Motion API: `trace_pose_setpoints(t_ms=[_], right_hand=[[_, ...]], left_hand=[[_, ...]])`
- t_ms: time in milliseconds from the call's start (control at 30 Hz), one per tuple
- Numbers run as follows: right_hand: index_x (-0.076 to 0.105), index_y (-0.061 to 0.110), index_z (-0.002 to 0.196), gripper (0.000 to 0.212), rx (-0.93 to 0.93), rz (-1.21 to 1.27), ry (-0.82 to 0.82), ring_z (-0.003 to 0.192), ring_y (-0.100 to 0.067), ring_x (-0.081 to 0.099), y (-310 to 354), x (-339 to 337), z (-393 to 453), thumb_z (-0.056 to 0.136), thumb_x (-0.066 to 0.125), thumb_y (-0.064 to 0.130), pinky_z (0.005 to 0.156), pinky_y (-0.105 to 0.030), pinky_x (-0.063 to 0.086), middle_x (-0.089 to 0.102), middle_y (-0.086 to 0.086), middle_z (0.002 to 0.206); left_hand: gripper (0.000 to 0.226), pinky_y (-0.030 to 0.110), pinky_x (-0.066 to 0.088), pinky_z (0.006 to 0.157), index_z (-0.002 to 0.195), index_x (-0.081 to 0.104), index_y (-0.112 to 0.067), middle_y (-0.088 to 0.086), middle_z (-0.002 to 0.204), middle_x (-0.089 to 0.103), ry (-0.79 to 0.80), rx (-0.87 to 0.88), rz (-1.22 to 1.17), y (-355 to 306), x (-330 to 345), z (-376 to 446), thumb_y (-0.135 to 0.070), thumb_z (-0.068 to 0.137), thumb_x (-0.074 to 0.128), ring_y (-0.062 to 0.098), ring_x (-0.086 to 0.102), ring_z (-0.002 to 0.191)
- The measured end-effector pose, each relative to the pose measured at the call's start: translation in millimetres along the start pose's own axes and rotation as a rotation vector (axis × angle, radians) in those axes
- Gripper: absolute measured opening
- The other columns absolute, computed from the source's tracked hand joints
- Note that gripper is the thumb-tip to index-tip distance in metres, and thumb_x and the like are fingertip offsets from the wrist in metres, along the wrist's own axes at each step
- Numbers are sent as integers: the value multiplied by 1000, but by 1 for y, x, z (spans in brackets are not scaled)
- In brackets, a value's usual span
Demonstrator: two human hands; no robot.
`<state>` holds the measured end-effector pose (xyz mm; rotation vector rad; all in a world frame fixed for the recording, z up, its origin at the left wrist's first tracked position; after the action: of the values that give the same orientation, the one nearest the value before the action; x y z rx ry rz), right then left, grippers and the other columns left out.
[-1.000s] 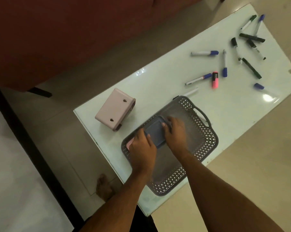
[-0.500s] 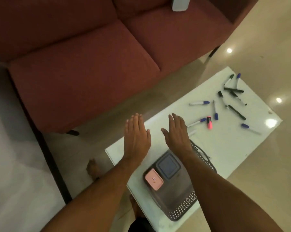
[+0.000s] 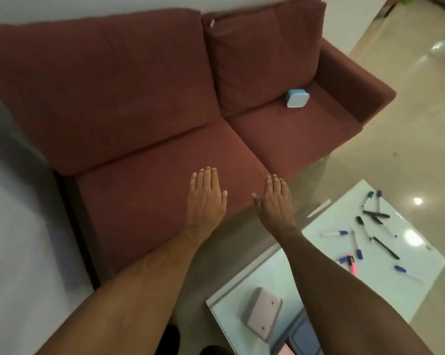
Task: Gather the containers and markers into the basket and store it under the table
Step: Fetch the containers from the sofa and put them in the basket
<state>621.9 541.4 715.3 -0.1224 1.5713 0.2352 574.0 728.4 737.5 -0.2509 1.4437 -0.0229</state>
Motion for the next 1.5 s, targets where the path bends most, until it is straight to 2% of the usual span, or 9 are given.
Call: trace_pose_setpoints(t_ms=[200,467,767,1000,1100,1367,1500], right_hand=[[34,-2,155,70,25,54,-27,148,-41,35,43,-38,68,105,47,45,123,-52,32,39,-24,159],[31,0,156,70,85,69,-54,151,-40,31,31,-56,131,105,46,46,124,-52,30,35,-24,161],[27,2,158,69,135,92,-19,154,-38,27,-38,-46,227,107,41,46,125,-52,27,31,-22,164],[24,3,160,69,108,104,65,155,-35,25,-113,-30,333,108,39,46,127,-50,25,28,-20,166],[23,4,160,69,84,84,93,155,-35,24,-141,-27,378,108,38,47,127,-48,24,27,-19,166],[24,3,160,69,61,103,90,155,-36,24,-174,-40,468,108,41,45,127,-50,25,28,-20,166],[28,2,158,69,74,89,50,153,-36,30,-188,-46,493,107,44,46,125,-51,30,34,-21,162]], left_hand=[[67,49,26,124,151,37,1,19,154,45,-34,19,36,41,-38,73,-39,99,48,32,40,145],[65,49,27,124,151,37,2,20,154,45,-61,125,24,18,-40,152,-38,101,44,32,40,145],[65,49,29,123,150,39,3,21,151,48,-35,188,33,-39,0,260,-38,101,46,32,43,144],[64,47,28,124,150,40,2,19,150,49,36,138,15,-105,39,368,-38,100,45,31,43,143],[63,46,27,124,149,40,1,19,150,49,17,98,-3,-130,41,413,-38,100,45,30,43,143],[64,47,26,125,150,39,1,18,151,47,10,46,-33,-152,49,498,-38,100,45,30,42,143],[64,46,25,125,150,39,1,19,151,48,13,75,-45,-163,55,521,-38,100,45,30,42,143]])
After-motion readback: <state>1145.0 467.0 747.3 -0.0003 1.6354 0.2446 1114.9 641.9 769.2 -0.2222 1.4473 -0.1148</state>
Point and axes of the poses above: each hand's wrist, its own z-axis towards the middle knuckle, its own x-axis out of the palm, y = z × x, the point moved 10 cm from there along z, towards the middle knuckle
